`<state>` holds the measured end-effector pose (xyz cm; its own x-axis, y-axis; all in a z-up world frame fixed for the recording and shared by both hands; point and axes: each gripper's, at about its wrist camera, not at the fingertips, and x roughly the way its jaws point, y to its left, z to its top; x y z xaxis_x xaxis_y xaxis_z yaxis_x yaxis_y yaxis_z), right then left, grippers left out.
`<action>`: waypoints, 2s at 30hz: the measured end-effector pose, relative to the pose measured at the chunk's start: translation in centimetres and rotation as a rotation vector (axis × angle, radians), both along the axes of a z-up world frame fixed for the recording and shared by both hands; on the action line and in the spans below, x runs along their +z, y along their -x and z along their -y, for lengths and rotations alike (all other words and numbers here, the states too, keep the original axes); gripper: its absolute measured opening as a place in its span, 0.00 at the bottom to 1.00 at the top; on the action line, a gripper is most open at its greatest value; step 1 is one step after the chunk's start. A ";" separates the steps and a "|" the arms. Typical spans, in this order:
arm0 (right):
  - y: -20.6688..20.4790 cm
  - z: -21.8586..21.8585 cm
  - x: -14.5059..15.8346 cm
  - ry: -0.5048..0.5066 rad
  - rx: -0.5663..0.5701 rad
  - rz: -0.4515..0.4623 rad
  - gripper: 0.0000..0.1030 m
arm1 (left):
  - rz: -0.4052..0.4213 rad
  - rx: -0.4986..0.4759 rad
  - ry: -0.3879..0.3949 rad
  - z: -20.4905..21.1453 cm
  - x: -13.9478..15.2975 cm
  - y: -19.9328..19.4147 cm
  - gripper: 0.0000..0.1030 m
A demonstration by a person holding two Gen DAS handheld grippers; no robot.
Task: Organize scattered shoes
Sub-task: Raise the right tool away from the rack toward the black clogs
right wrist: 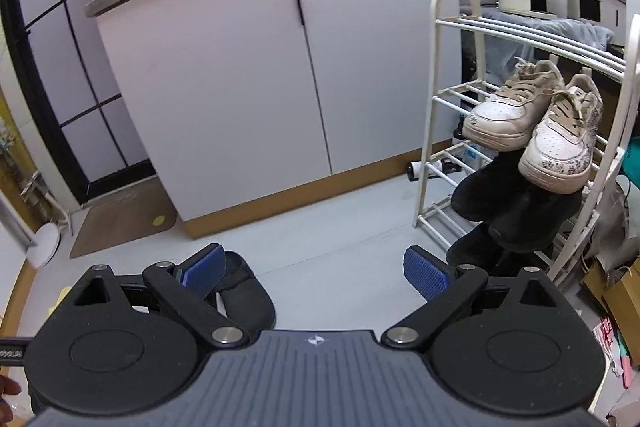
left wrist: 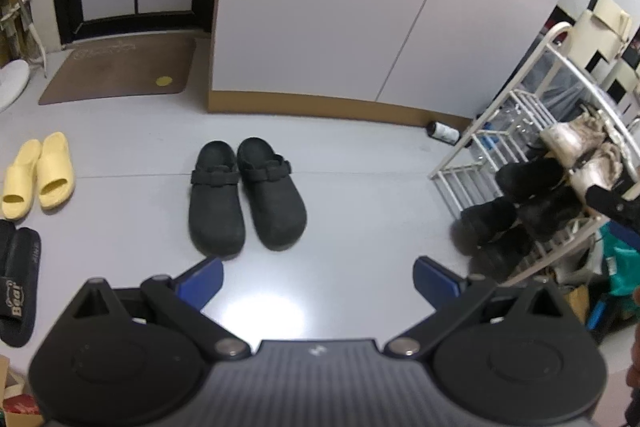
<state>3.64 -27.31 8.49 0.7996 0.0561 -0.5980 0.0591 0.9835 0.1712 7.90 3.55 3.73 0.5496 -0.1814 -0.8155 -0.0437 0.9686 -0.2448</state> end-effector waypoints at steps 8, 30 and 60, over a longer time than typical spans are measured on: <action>-0.2 -1.3 -1.5 0.021 0.055 -0.083 1.00 | -0.018 0.014 -0.055 0.6 -0.7 -0.3 0.99; -3.1 -5.0 -5.3 0.076 0.180 -0.220 1.00 | -0.004 0.012 -0.076 0.3 0.1 -1.6 0.99; -11.1 -9.6 -10.0 0.084 0.230 -0.267 1.00 | -0.043 -0.003 -0.095 -3.0 -1.8 -6.5 0.99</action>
